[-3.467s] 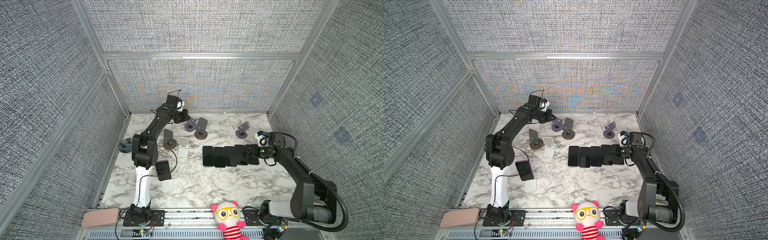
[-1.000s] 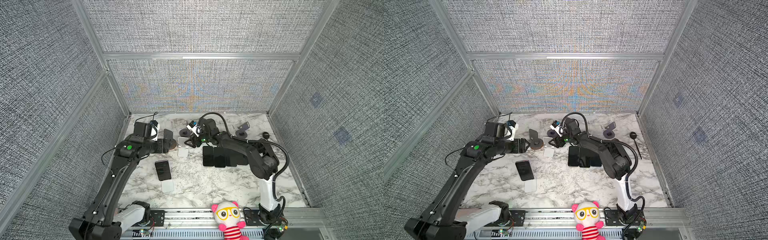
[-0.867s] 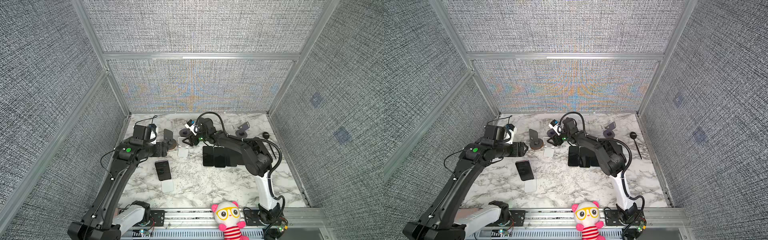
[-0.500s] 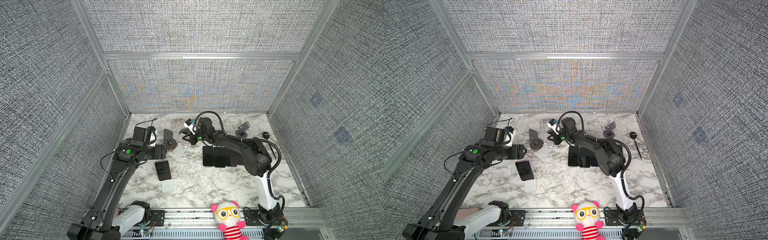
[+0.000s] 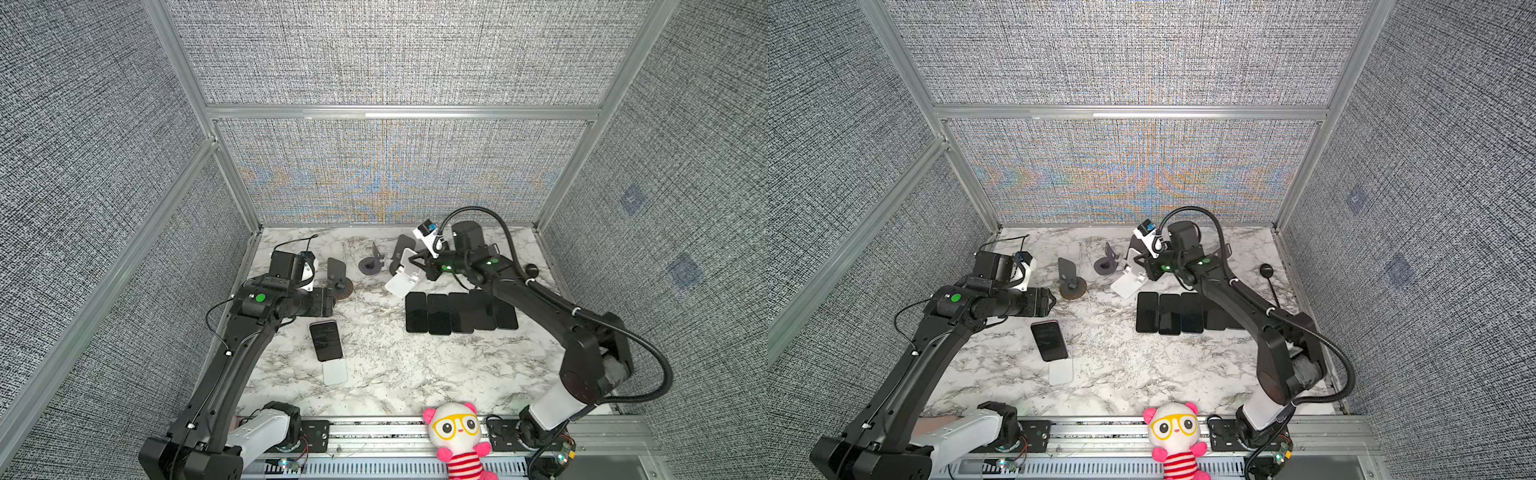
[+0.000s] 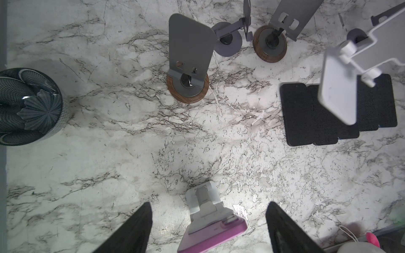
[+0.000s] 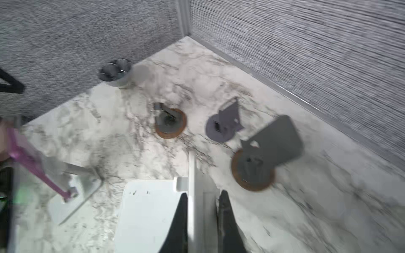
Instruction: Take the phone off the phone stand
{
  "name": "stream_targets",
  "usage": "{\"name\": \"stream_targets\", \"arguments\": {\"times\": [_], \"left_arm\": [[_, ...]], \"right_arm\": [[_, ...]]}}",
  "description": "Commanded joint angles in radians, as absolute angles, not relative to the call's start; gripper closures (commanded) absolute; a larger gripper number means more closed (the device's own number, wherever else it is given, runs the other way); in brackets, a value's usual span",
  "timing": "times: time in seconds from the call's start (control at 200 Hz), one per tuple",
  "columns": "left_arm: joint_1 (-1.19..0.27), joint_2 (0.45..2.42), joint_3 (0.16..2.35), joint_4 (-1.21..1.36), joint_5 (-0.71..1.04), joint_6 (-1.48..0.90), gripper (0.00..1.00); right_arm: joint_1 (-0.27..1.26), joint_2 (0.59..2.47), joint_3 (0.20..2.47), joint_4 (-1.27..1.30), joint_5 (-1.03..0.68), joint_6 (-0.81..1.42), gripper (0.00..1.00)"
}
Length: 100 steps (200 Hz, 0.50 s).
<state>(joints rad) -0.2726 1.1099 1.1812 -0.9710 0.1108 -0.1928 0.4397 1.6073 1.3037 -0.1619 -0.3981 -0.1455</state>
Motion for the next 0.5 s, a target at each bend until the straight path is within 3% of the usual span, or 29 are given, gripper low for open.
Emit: {"name": "stream_targets", "arguments": {"times": [0.0,0.145,0.35,0.495], "left_arm": [[-0.272,1.122,1.19,-0.982,0.067,-0.175,0.17],[-0.272,1.135,1.175,-0.946,0.116,-0.166,0.18],[-0.273,1.129,1.164,-0.923,0.126,-0.178,0.18],[-0.273,1.116,1.156,-0.929,0.12,-0.191,0.18]], "right_arm": [[0.362,1.584,1.256,-0.163,-0.251,-0.182,1.0],[0.286,1.678,1.189,0.108,-0.064,-0.176,1.0],[0.264,1.892,1.286,0.261,-0.061,-0.138,1.0],[0.265,1.946,1.27,0.369,-0.036,-0.115,1.0]]}}
